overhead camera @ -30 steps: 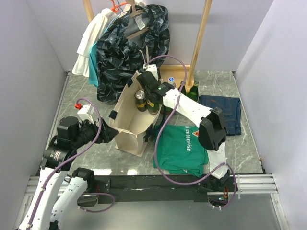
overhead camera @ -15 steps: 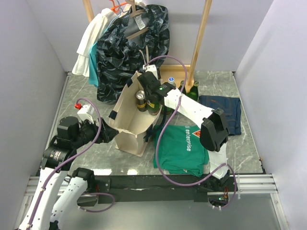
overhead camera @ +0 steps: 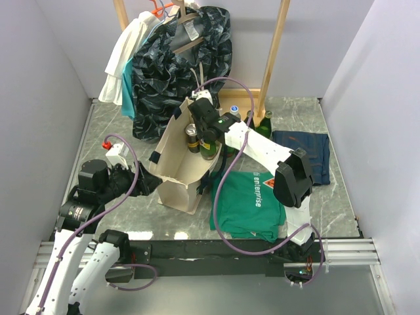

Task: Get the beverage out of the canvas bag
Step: Take out the drink from the canvas bag, then place the drink at the center of the board.

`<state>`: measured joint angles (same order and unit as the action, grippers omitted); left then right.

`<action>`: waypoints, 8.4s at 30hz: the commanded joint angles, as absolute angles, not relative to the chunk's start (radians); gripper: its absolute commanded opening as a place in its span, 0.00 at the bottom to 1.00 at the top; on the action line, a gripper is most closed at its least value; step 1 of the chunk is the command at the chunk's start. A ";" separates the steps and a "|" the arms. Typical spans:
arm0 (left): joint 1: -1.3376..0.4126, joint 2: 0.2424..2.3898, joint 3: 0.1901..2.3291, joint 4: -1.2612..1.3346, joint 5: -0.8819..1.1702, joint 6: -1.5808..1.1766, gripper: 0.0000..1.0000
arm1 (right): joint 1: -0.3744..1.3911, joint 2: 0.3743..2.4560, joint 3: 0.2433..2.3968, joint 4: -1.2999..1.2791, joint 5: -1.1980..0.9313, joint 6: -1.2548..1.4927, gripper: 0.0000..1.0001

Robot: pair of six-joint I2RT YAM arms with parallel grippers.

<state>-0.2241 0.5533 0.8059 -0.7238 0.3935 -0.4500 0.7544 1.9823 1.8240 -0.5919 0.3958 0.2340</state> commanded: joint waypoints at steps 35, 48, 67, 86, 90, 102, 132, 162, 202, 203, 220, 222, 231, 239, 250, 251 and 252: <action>-0.225 0.546 0.805 -0.716 0.377 -0.453 0.77 | 0.744 1.824 1.853 -0.571 0.204 0.190 0.00; -0.225 0.546 0.807 -0.716 0.377 -0.453 0.76 | 0.744 1.841 1.884 -0.614 0.127 0.167 0.00; -0.225 0.548 0.805 -0.718 0.376 -0.453 0.76 | 0.749 1.842 1.910 -0.660 0.074 0.140 0.00; -0.227 0.548 0.805 -0.716 0.374 -0.454 0.76 | 0.775 1.816 1.931 -0.678 0.146 0.110 0.00; -0.225 0.548 0.805 -0.716 0.374 -0.456 0.76 | 0.778 1.801 1.927 -0.673 0.135 0.104 0.00; -0.225 0.549 0.805 -0.716 0.379 -0.454 0.76 | 0.793 1.776 1.933 -0.667 0.164 0.098 0.00; -0.225 0.537 0.805 -0.716 0.374 -0.456 0.77 | 0.848 1.692 2.006 -0.696 0.271 0.092 0.00; -0.225 0.543 0.805 -0.715 0.374 -0.456 0.76 | 0.888 1.555 1.996 -0.584 0.334 0.055 0.00; -0.225 0.543 0.805 -0.715 0.376 -0.457 0.76 | 0.902 1.470 1.948 -0.387 0.482 -0.044 0.00; -0.225 0.543 0.805 -0.716 0.374 -0.459 0.76 | 0.902 1.467 1.950 -0.384 0.488 -0.048 0.00; -0.225 0.546 0.805 -0.716 0.373 -0.459 0.76 | 0.893 1.398 1.875 -0.316 0.689 -0.083 0.00; -0.225 0.546 0.805 -0.716 0.373 -0.459 0.76 | 0.884 1.371 1.841 -0.299 0.702 -0.080 0.00; -0.226 0.545 0.805 -0.715 0.376 -0.456 0.77 | 0.773 1.267 1.701 -0.304 0.704 -0.003 0.00; -0.225 0.545 0.805 -0.715 0.377 -0.456 0.76 | 0.629 1.183 1.545 -0.298 0.643 0.103 0.00; -0.226 0.540 0.805 -0.715 0.377 -0.456 0.77 | 0.532 1.098 1.281 -0.103 0.672 0.144 0.00; -0.225 0.541 0.805 -0.715 0.377 -0.456 0.77 | 0.529 1.100 1.257 -0.083 0.676 0.144 0.00; -0.225 0.541 0.805 -0.715 0.379 -0.456 0.77 | 0.519 1.101 1.247 -0.077 0.681 0.149 0.00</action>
